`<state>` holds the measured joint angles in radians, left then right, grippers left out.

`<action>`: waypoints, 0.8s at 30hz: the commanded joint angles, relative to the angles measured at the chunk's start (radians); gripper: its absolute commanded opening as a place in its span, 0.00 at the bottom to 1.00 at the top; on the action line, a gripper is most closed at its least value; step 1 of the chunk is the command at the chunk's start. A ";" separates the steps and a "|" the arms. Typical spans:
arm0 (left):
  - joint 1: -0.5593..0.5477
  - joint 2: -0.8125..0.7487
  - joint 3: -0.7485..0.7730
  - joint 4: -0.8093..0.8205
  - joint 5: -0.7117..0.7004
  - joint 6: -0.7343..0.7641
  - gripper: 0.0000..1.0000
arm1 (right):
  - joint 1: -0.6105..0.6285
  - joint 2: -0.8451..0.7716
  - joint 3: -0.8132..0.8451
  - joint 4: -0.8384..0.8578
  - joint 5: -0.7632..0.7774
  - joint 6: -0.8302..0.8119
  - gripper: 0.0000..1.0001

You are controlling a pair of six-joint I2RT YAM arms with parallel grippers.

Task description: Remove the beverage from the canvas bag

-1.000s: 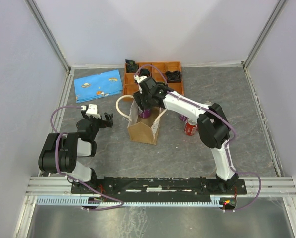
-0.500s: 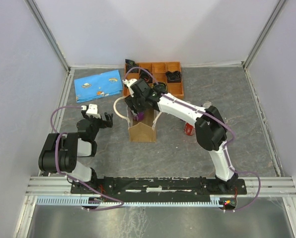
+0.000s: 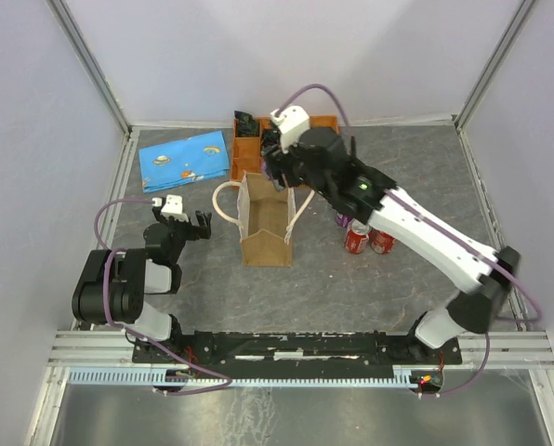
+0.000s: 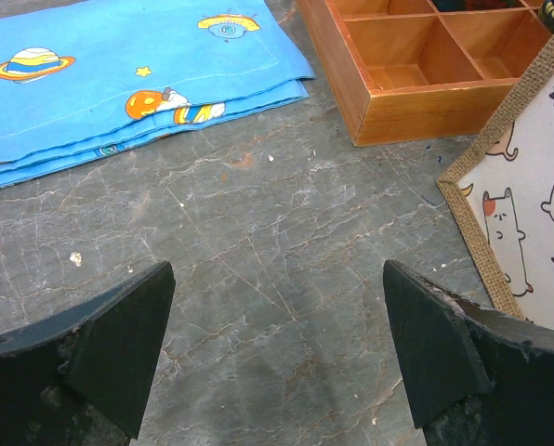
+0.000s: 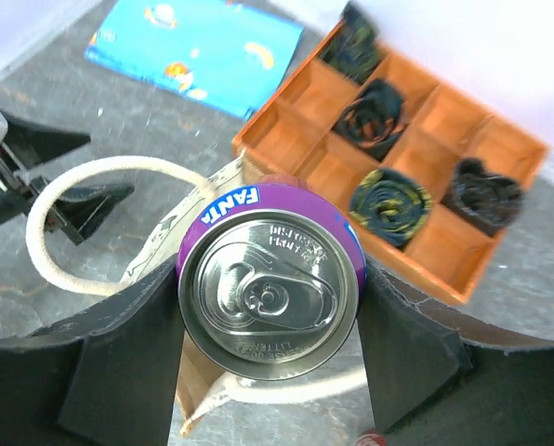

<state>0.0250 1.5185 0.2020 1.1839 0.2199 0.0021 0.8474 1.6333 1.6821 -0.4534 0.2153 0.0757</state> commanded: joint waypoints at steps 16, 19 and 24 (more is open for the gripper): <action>0.005 -0.003 -0.003 0.055 0.013 0.049 0.99 | -0.127 -0.501 -0.474 0.117 0.422 0.101 0.00; 0.004 -0.004 -0.003 0.056 0.013 0.049 0.99 | -0.130 -0.500 -0.512 0.089 0.359 0.137 0.00; 0.004 -0.004 -0.002 0.057 0.013 0.049 0.99 | -0.129 -0.462 -0.574 0.096 0.172 0.190 0.00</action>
<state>0.0250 1.5185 0.2020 1.1839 0.2199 0.0021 0.7177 1.1736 1.1244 -0.4492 0.5285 0.1978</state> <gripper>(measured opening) 0.993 0.722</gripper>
